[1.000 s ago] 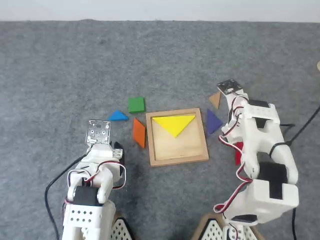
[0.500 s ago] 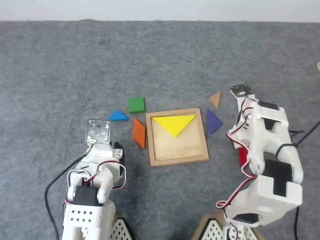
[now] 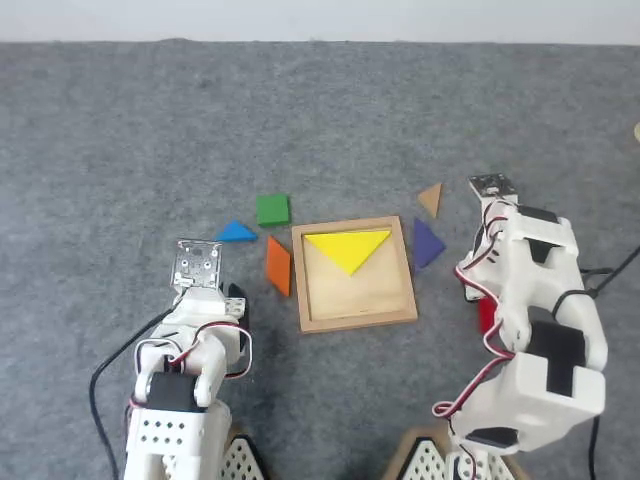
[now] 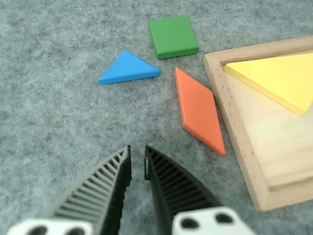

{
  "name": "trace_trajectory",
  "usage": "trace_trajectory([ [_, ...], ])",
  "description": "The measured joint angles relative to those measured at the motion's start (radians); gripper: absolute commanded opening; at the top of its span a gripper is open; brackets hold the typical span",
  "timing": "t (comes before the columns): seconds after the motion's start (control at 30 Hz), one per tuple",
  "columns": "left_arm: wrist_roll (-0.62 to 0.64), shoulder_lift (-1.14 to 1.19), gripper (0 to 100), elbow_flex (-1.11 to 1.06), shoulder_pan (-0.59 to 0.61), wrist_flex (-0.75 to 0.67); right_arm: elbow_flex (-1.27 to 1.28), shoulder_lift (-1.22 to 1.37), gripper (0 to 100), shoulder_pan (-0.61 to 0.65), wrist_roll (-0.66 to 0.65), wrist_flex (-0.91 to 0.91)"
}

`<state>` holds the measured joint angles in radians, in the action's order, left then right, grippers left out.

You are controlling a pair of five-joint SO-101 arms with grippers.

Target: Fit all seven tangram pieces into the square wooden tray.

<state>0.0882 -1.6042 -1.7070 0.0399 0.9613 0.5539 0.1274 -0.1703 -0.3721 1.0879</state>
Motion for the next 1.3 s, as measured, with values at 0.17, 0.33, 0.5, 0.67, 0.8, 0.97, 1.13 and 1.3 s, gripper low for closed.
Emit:
trace_trajectory([
  [0.17, 0.000, 0.000, 5, 0.000, 0.000, 0.000, 0.002, -0.012, 15.8, -0.006, 0.000, 0.000],
  [0.33, 0.000, 0.000, 5, 0.000, 0.000, 0.000, 0.002, -0.012, 10.5, -0.008, -0.002, 0.000],
  [0.5, 0.000, 0.000, 5, 0.000, 0.000, 0.000, 0.002, -0.014, 5.3, -0.008, 0.002, -0.002],
  [0.67, 0.000, 0.000, 5, 0.000, 0.000, 0.000, -0.014, -0.005, 5.3, -0.009, 0.017, -0.002],
  [0.8, 0.000, 0.000, 5, 0.000, 0.000, 0.000, -0.041, 0.005, 5.3, -0.003, 0.060, 0.014],
  [0.97, 0.000, 0.000, 5, 0.000, 0.000, 0.000, -0.121, 0.011, 5.2, 0.069, 0.075, 0.121],
  [1.13, 0.000, 0.000, 5, 0.000, 0.000, 0.000, -0.213, 0.011, 5.1, 0.137, 0.143, 0.189],
  [1.3, 0.000, 0.000, 5, 0.000, 0.000, 0.000, -0.299, 0.011, 5.0, 0.226, 0.184, 0.238],
])
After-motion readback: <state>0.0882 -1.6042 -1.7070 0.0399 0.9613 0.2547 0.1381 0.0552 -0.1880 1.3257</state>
